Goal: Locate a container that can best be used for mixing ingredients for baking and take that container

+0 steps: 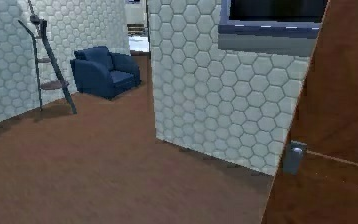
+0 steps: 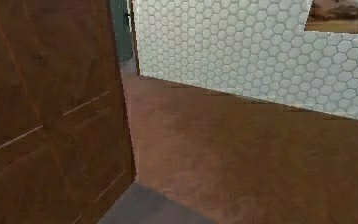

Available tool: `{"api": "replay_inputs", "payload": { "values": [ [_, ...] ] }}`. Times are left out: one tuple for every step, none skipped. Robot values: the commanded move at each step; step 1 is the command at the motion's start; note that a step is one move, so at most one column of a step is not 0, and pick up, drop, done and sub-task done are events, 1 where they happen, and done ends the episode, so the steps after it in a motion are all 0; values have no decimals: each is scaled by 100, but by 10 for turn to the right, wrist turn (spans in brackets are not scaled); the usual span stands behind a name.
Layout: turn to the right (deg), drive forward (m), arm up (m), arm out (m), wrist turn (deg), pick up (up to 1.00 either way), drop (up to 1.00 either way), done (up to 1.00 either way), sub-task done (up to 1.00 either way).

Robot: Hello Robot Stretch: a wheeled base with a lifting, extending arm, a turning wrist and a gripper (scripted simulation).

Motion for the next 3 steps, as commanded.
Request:
{"api": "replay_inputs", "payload": {
  "values": [
    [0,50,0,0,0,0,0,0,0],
    [-210,0,0,0,0,0,0,0,0],
    [0,100,0,0,0,0,0,0,0]
  ]
}}
